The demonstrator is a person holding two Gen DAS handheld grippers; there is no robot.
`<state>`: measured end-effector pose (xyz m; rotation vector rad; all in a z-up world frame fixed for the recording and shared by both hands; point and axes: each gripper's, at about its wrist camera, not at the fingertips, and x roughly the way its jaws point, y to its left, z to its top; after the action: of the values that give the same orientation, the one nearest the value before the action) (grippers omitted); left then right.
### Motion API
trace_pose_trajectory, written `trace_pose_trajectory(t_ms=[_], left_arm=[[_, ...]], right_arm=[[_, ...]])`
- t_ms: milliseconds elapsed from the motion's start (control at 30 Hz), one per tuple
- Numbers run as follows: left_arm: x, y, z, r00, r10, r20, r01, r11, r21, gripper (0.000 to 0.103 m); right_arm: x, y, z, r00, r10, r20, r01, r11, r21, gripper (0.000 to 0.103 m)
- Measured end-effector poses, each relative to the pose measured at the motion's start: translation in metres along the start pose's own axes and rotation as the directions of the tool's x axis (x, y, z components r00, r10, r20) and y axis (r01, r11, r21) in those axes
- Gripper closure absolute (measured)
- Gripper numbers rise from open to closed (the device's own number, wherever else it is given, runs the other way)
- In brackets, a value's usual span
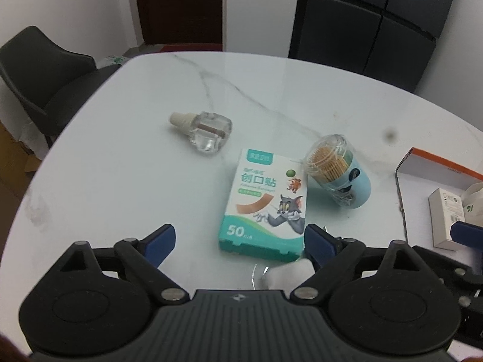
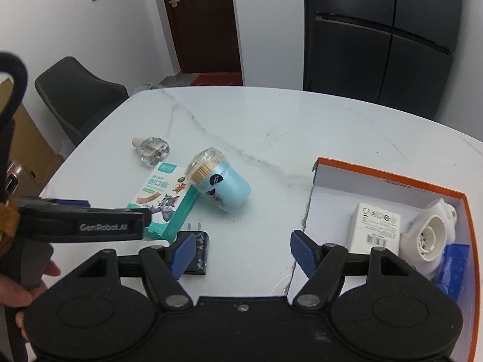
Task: Organize rigid objects
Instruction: 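Grasp the teal bandage box with left gripper while right grasps toothpick jar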
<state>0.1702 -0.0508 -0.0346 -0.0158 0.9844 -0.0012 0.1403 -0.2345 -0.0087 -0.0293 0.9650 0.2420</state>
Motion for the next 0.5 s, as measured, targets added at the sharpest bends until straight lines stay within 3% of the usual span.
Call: trace_pose_trajectory(t_ms=[300,500], left_arm=[[0.044,-0.011,0.012,0.999,-0.011,-0.05,0.013,0.999,0.037,0.007],[0.056,-0.003,0.014,0.999,0.0,-0.04,0.002,0.999,0.048,0.021]], right_arm=[[0.024,-0.004,0.007,0.999,0.036,-0.017,-0.037,0.998,-0.043,0.019],[0.05,0.005,0.029,0.994,0.103,-0.022,-0.106,0.968,-0.228,0.014]])
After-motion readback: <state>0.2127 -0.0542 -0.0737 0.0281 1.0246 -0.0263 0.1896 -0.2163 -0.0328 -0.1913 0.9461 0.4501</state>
